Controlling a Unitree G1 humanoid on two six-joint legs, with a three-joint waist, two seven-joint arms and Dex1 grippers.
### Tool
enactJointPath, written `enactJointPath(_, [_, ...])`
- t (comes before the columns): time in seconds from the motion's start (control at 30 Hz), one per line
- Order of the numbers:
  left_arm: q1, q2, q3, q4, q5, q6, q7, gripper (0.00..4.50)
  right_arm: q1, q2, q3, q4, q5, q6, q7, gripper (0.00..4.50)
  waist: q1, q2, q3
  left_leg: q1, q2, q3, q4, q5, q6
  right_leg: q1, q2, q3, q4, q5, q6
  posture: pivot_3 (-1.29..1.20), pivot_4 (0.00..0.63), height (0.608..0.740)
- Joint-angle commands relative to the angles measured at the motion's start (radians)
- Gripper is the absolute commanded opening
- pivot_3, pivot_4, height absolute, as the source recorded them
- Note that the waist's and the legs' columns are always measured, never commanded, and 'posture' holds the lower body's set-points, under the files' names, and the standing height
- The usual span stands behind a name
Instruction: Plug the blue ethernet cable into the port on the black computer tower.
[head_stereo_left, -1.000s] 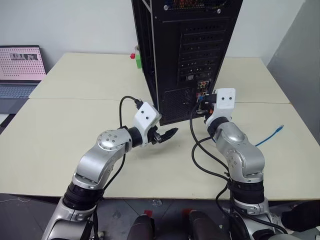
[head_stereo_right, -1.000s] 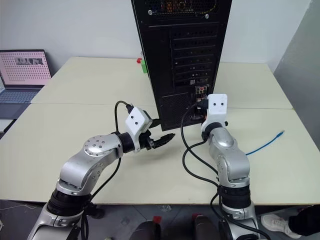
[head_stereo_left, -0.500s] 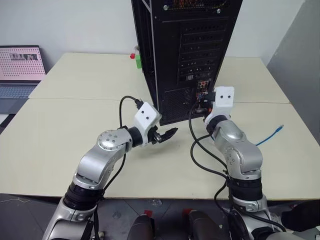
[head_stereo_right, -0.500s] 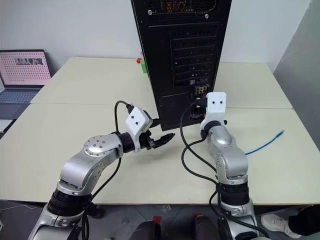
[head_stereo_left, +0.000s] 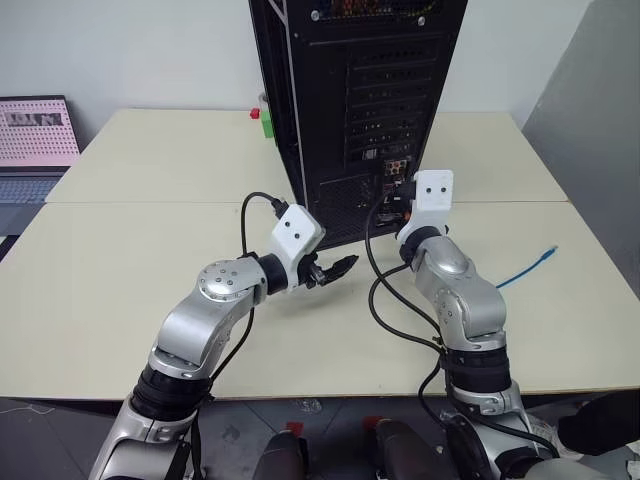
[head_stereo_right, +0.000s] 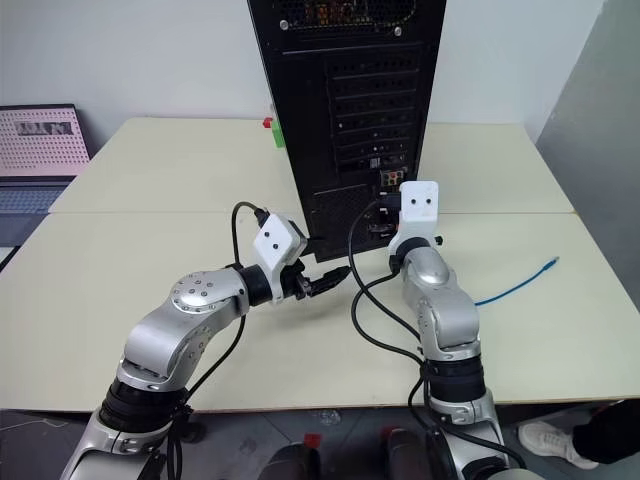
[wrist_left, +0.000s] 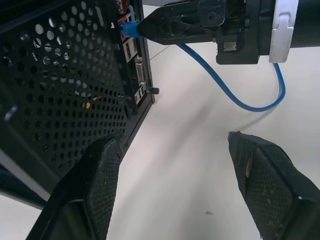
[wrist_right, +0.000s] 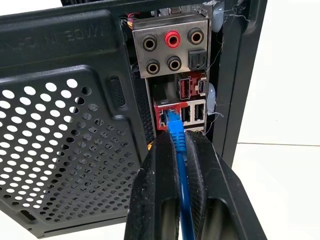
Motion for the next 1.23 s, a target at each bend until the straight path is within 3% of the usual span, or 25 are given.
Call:
enactJointPath(0.03, [-0.005,-0.008,0.021,-0.019,0.008,-0.03,0.006,3.52,-0.003,-0.036,0.005,-0.045,0.019,-0.017,0.063,0.67,0.0,0.0,0.0,0.0,0.0,0.0,0.0,0.0,0.0,0.0,0.0,0.0,0.0,0.0,0.0,0.0,0.15,0.74])
enactJointPath(0.23, [-0.005,-0.006,0.031,-0.013,0.014,-0.045,0.007,3.52,0.042,-0.098,0.003,-0.1,0.03,0.012,0.125,1.99,0.003,0.0,0.0,-0.001,0.0,-0.001,-0.001,0.0,0.0,0.0,-0.001,0.0,-0.001,0.0,0.0,0.0,0.15,0.74])
enactJointPath(0.63, [0.048,0.014,0.12,-0.051,0.0,-0.159,-0.012,3.52,0.186,-0.459,-0.1,-0.285,0.233,-0.026,0.542,4.46,0.017,0.0,0.0,-0.001,-0.001,0.0,-0.001,0.0,0.0,0.0,-0.002,-0.001,-0.002,0.0,0.0,0.0,0.15,0.74])
enactJointPath(0.97, [0.137,0.092,0.301,-0.071,-0.08,-0.182,-0.063,3.52,0.255,-0.649,-0.32,-0.277,0.43,-0.047,0.739,4.46,0.02,-0.001,0.001,-0.001,-0.001,0.0,-0.001,0.0,0.0,0.0,-0.001,-0.001,-0.002,-0.001,0.001,0.0,0.15,0.74])
enactJointPath(1.23, [0.152,0.131,0.37,-0.072,-0.137,-0.169,-0.08,3.52,0.26,-0.736,-0.37,-0.235,0.471,-0.057,0.787,4.46,0.025,-0.001,0.001,-0.001,-0.001,0.0,-0.001,0.0,0.0,0.001,-0.001,-0.001,-0.002,-0.001,0.002,0.0,0.15,0.74])
